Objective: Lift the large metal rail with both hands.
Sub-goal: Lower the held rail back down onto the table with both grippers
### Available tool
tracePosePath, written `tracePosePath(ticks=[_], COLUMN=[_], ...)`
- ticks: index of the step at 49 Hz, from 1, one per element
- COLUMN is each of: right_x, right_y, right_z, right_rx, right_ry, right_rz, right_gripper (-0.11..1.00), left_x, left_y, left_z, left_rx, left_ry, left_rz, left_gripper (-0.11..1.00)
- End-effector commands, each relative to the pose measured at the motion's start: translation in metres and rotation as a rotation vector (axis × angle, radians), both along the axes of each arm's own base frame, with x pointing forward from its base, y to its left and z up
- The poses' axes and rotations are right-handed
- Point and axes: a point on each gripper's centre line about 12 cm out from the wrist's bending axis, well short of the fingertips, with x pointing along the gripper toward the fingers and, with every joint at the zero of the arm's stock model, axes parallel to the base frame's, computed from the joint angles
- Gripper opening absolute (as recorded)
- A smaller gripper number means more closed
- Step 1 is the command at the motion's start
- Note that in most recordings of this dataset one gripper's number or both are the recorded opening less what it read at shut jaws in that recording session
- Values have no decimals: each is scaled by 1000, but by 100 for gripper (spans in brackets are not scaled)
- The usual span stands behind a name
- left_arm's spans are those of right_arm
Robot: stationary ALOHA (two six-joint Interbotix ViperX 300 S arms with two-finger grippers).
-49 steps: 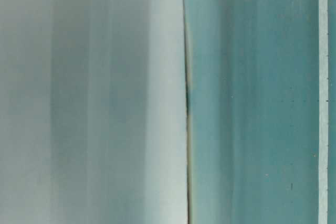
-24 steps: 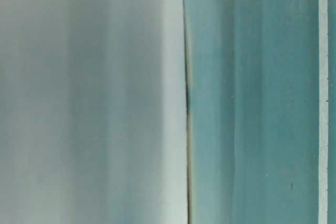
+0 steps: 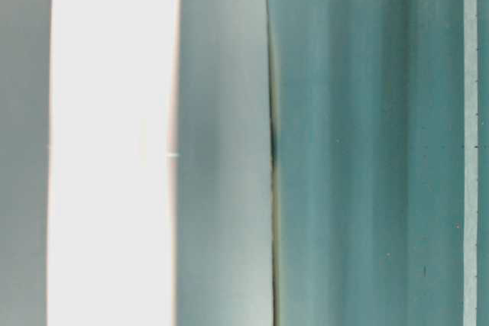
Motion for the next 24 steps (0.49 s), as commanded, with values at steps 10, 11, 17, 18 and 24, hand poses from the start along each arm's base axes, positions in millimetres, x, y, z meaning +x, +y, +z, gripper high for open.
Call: tracePosePath(ticks=[10,11,17,18,24], right_x=[-3,-3,-4,-4,-2], right_y=[-4,-4,-4,-4,-4], right_z=[-38,-42,-60,-63,-75], right_rx=[-12,-12,-10,-10,-12], right_ry=[-10,-11,-26,-26,-45], right_rz=[-7,-7,-8,-8,-4], right_gripper=[42,42,42,42,42], left_x=[-3,-4,-4,-4,-2], left_y=[4,5,6,6,7], left_z=[-34,-36,-53,-56,-76], left_rx=[0,0,0,0,-1], left_ry=[-43,-45,-38,-37,-38], left_rz=[13,14,17,17,18], left_gripper=[37,37,37,37,37])
